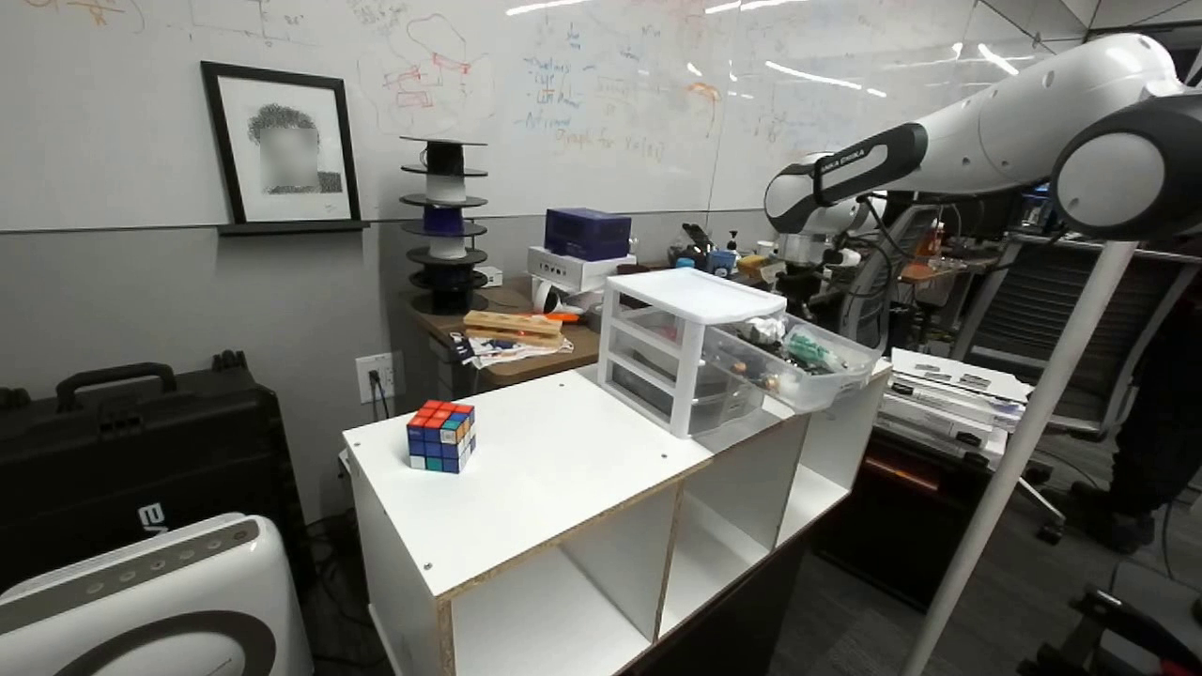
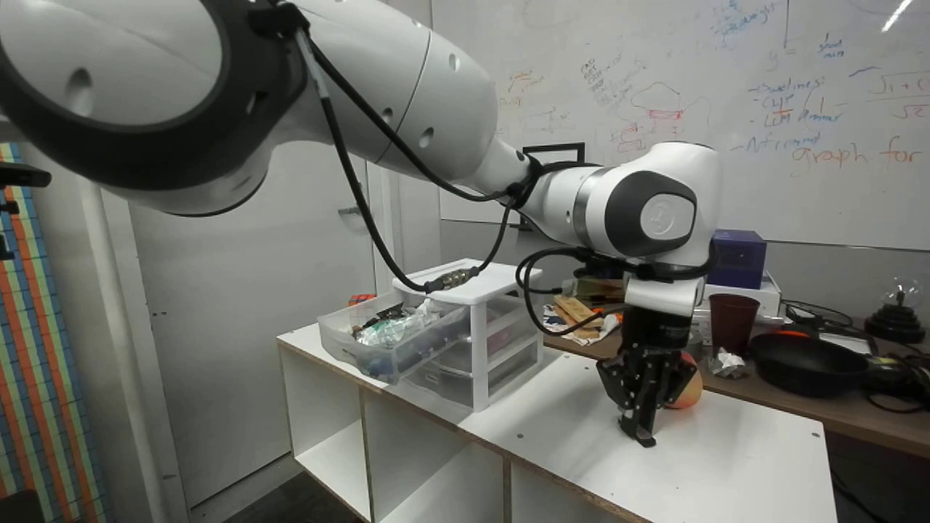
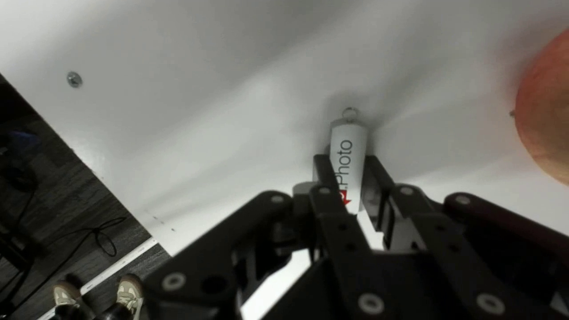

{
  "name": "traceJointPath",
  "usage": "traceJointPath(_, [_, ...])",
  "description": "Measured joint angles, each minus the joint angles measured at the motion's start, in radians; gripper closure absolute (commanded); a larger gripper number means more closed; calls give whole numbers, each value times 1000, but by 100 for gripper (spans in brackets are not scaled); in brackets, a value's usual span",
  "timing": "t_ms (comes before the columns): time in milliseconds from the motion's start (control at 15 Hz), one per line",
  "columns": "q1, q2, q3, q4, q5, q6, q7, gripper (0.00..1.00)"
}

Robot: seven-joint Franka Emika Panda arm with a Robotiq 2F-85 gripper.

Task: Pick up the plastic and the white object and put them inside the drawer.

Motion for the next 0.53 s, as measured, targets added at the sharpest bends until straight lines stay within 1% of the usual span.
traceJointPath(333, [5,-7,-22,0,-9,1,9,95])
traceJointPath(533, [16,-58,-46,-12,-17,2,15,95])
